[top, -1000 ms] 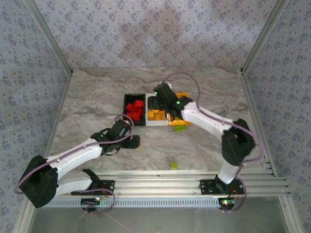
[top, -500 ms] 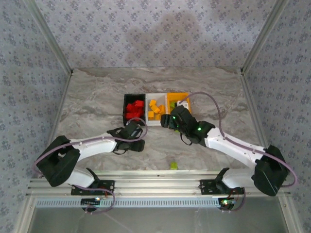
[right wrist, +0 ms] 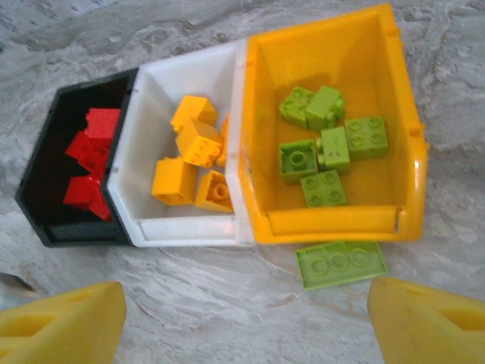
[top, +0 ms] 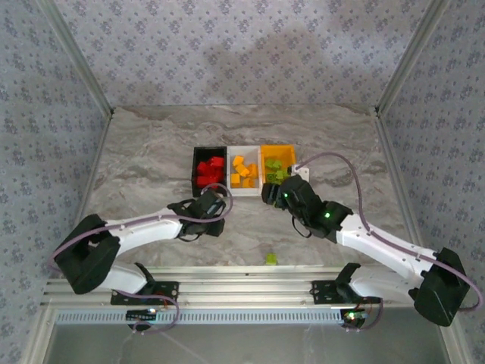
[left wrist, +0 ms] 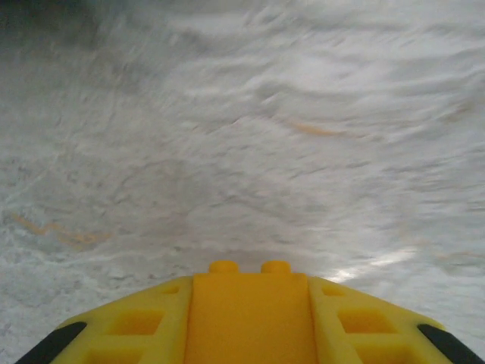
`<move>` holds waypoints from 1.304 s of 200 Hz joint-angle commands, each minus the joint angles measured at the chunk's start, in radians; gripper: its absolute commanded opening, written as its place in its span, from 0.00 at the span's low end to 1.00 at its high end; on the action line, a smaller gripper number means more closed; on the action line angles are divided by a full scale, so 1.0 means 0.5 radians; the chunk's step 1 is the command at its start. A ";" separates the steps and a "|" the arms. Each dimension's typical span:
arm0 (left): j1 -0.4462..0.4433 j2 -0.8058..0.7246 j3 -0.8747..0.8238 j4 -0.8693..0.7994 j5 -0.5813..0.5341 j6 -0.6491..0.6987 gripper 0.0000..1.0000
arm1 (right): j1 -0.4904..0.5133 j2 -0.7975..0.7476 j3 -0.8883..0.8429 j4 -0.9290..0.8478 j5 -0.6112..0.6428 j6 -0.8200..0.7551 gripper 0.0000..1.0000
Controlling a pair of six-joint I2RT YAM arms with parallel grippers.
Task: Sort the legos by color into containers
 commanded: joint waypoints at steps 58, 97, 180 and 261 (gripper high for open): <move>0.033 0.355 0.982 0.006 0.028 0.083 0.33 | 0.023 -0.202 -0.270 -0.225 0.136 0.224 0.85; 0.163 0.810 1.364 0.005 0.008 0.074 0.34 | 0.024 -0.315 -0.330 -0.293 0.130 0.239 0.86; 0.242 1.068 1.668 -0.081 0.070 0.026 0.75 | 0.024 -0.339 -0.367 -0.301 0.008 0.224 0.87; 0.016 0.316 1.125 0.029 0.071 0.002 0.99 | 0.394 0.130 -0.289 -0.471 -0.390 0.314 0.87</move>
